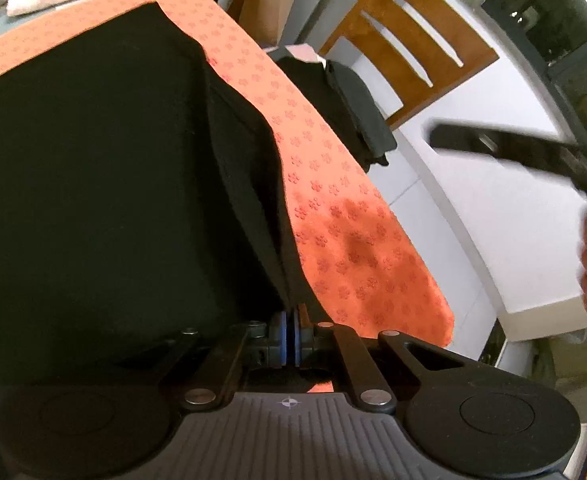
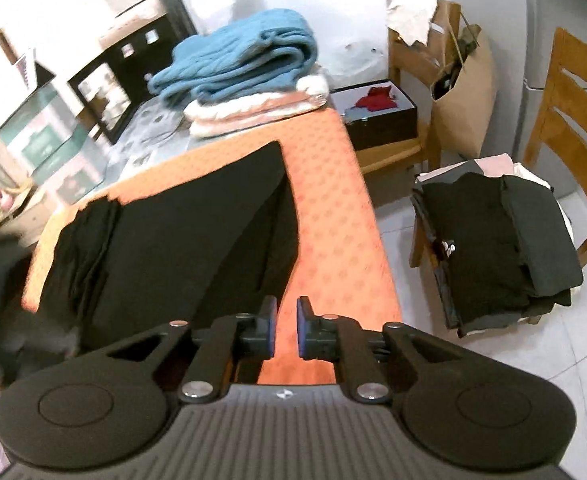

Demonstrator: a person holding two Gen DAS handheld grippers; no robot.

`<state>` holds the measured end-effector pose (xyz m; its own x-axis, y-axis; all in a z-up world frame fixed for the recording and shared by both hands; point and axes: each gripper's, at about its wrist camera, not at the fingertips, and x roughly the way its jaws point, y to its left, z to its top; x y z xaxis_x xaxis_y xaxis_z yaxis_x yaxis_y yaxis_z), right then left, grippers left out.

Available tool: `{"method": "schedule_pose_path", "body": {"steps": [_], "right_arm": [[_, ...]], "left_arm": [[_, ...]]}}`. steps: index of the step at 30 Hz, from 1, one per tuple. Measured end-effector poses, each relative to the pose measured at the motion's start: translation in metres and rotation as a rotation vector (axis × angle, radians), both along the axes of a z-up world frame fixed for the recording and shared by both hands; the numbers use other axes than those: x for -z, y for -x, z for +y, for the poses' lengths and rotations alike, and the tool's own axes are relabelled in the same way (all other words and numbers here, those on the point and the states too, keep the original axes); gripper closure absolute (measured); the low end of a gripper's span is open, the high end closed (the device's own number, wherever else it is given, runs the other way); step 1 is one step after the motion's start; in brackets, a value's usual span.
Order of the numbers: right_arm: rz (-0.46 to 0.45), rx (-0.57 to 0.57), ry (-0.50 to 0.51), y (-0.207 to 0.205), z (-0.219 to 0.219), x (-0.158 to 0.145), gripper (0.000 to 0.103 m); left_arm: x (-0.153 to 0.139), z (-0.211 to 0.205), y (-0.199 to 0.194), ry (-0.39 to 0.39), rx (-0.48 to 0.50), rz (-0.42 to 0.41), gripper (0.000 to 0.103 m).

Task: Fold clothes

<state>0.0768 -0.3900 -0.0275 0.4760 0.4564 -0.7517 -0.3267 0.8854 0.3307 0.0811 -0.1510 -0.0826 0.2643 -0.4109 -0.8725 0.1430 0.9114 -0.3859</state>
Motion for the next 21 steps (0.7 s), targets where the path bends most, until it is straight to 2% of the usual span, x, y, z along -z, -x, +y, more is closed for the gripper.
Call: {"method": "schedule_pose_path", "body": {"steps": [7,11,14,21], "right_arm": [[0.048,-0.025,-0.037,-0.077,0.040,0.027,0.087],[0.070,-0.049,-0.041,-0.107,0.072,0.039,0.081],[0.078,-0.062,-0.013,-0.128,0.092,0.049,0.081],[0.097,-0.099,0.047,-0.144,0.106,0.059,0.081]], "left_arm": [[-0.017,0.038,0.023,0.007,-0.091,-0.036,0.098],[-0.015,0.059,0.037,0.001,-0.157,-0.017,0.098],[-0.010,0.072,0.047,0.001,-0.200,0.005,0.098],[-0.010,0.089,0.062,-0.001,-0.269,0.013,0.097]]}}
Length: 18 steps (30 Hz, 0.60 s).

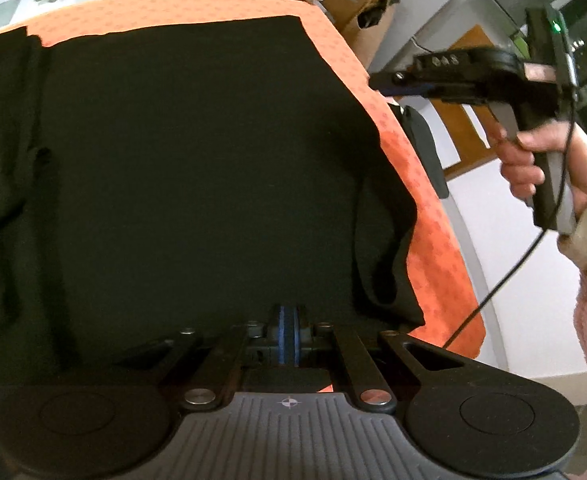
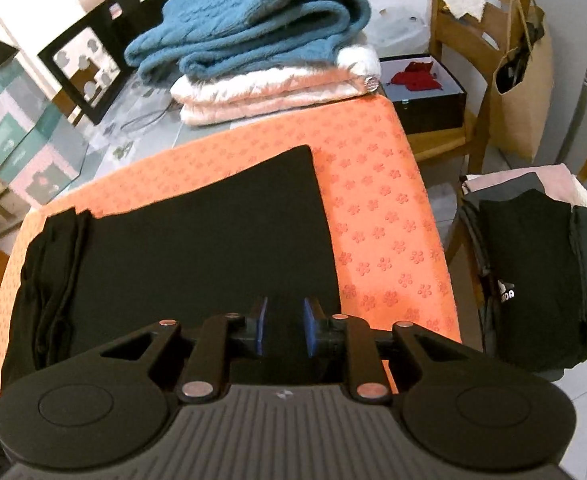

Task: Fold clothes

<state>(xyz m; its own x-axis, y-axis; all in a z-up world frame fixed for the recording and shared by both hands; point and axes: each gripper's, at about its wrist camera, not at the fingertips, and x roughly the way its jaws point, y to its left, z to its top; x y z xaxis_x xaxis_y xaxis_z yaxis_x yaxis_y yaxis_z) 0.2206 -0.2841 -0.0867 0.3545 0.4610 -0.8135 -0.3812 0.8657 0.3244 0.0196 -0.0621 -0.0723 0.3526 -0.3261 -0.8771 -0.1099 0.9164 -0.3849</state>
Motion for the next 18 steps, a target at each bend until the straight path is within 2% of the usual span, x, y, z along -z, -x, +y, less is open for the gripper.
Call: {"method": "schedule_pose_path", "body": {"steps": [5,10,12,14,18], "right_arm": [[0.014,0.005,-0.009,0.024,-0.017,-0.006,0.077],[0.014,0.008,0.008,0.073,-0.035,-0.009,0.076],[0.013,-0.012,0.021,0.094,-0.037,-0.007,0.076],[0.016,-0.034,0.032,0.118,-0.036,-0.005,0.074],[0.023,-0.030,0.051,0.155,-0.029,0.002,0.064]], "left_arm": [[0.000,0.003,-0.004,0.015,-0.017,0.001,0.096],[0.002,0.000,-0.012,0.046,0.001,-0.003,0.088],[0.004,-0.003,-0.018,0.063,0.011,-0.005,0.080],[0.005,-0.006,-0.023,0.079,0.013,-0.003,0.076],[0.009,-0.009,-0.029,0.115,0.004,0.007,0.076]]}}
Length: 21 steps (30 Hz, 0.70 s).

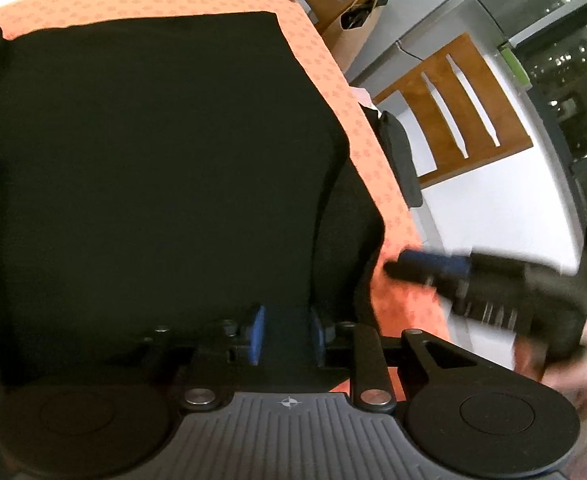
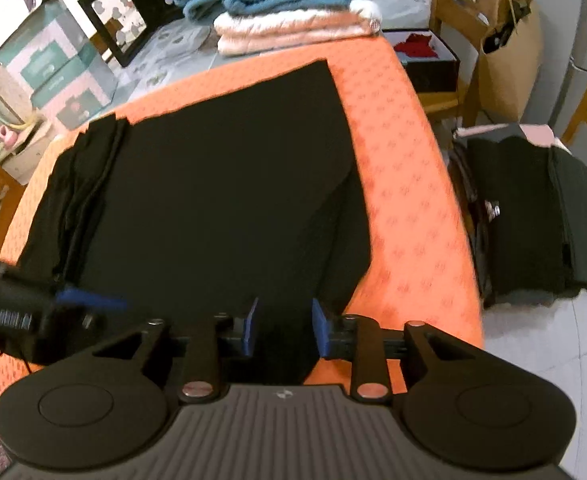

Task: Fold clothes

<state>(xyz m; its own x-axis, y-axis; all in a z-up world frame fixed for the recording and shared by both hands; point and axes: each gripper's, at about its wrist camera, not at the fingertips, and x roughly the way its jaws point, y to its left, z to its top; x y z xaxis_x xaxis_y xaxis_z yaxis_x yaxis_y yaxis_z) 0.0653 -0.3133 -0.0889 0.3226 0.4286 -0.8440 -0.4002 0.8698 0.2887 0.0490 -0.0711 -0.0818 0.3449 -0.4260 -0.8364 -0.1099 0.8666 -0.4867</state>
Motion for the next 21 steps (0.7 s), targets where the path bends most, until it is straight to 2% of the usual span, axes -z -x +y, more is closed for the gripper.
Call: {"method": "schedule_pose_path", "body": {"steps": [1,3,6,8,9,10,11,12,15,18,21], "right_arm": [[-0.002,0.009,0.001,0.007,0.003,0.002,0.056],[-0.006,0.025,0.007,0.016,0.012,0.005,0.049],[-0.012,0.047,0.022,0.029,0.025,0.011,0.049],[-0.019,0.045,0.073,0.037,0.031,0.016,0.051],[-0.022,0.044,0.099,0.040,0.034,0.019,0.063],[-0.026,0.042,0.124,0.044,0.036,0.021,0.084],[-0.029,0.041,0.150,0.048,0.039,0.024,0.095],[-0.033,0.044,0.169,0.051,0.041,0.025,0.097],[-0.063,0.080,0.142,0.062,0.029,0.015,0.098],[-0.087,0.079,0.090,0.072,0.020,0.002,0.098],[-0.102,0.048,0.070,0.079,0.019,-0.008,0.099]], "left_arm": [[0.001,-0.001,-0.001,0.011,-0.007,0.005,0.076],[0.005,-0.003,-0.005,0.029,-0.021,0.018,0.073],[0.010,-0.007,-0.010,0.051,-0.043,0.040,0.072],[0.012,-0.010,-0.012,0.061,-0.047,0.049,0.068],[0.013,-0.011,-0.013,0.072,-0.050,0.054,0.064],[0.014,-0.013,-0.013,0.083,-0.053,0.059,0.062],[0.015,-0.014,-0.014,0.095,-0.055,0.065,0.055],[0.017,-0.015,-0.015,0.111,-0.060,0.075,0.048],[0.024,-0.019,-0.020,0.164,-0.074,0.108,0.036],[0.034,-0.027,-0.025,0.237,-0.070,0.156,0.030],[0.044,-0.037,-0.027,0.290,-0.059,0.188,0.027]]}}
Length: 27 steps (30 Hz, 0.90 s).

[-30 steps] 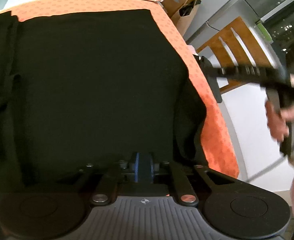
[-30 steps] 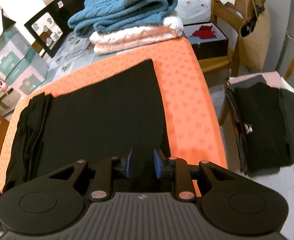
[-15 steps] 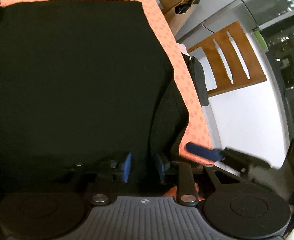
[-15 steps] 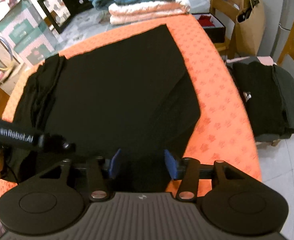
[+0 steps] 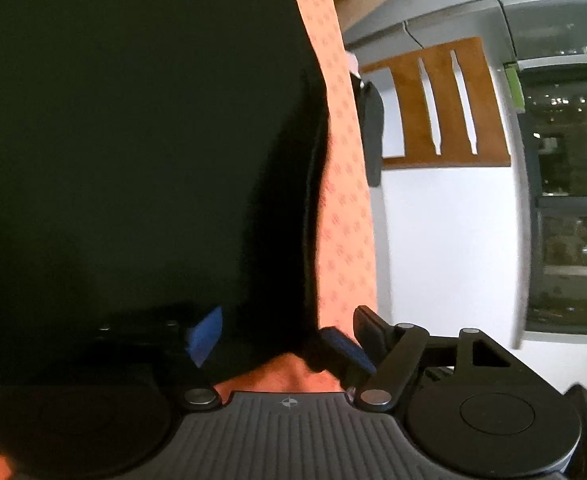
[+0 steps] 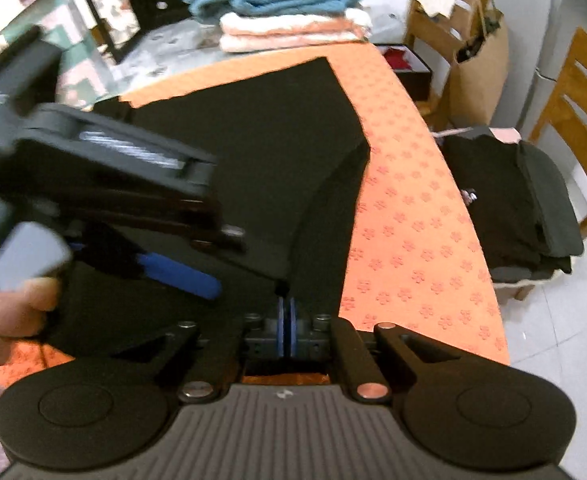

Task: Fold clothes

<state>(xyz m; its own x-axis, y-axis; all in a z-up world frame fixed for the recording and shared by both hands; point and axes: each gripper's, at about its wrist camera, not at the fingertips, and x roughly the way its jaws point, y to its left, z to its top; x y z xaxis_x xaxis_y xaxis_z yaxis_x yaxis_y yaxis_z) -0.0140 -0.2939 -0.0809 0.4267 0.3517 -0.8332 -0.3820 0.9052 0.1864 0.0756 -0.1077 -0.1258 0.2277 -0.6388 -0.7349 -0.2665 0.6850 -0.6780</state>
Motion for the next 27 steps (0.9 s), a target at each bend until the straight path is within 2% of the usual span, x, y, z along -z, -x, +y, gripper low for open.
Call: {"method": "schedule_pose_path", "body": {"steps": [2,5,7,9,10,11,16,21,27], "right_arm": [[-0.007,-0.024,-0.003,0.005,0.001,-0.004,0.100],[-0.009,-0.053,-0.008,0.010,0.005,-0.006,0.100],[-0.005,-0.080,-0.014,0.014,0.008,-0.007,0.102],[0.001,-0.123,-0.024,0.019,0.012,-0.009,0.102],[-0.004,-0.148,-0.021,0.020,0.013,-0.011,0.102],[-0.007,-0.172,-0.019,0.021,0.014,-0.013,0.102],[0.009,-0.221,-0.052,0.004,-0.003,-0.032,0.101],[-0.020,-0.135,-0.062,-0.036,-0.030,-0.048,0.100],[-0.014,-0.015,-0.107,-0.093,-0.047,-0.047,0.095]], "left_arm": [[0.003,-0.007,-0.001,0.028,0.009,0.002,0.025],[0.004,-0.018,-0.005,0.015,0.029,-0.009,0.028],[0.002,-0.022,-0.005,-0.008,0.036,-0.026,0.043],[0.000,-0.022,-0.005,-0.027,0.039,-0.045,0.087],[0.000,-0.021,-0.005,-0.041,0.040,-0.052,0.096],[-0.001,-0.019,-0.003,-0.063,0.036,-0.059,0.099],[-0.008,-0.001,0.002,-0.124,-0.003,-0.093,0.101],[-0.020,0.007,0.011,-0.182,0.018,-0.139,0.101],[-0.032,0.018,0.025,-0.242,0.035,-0.174,0.101]]}}
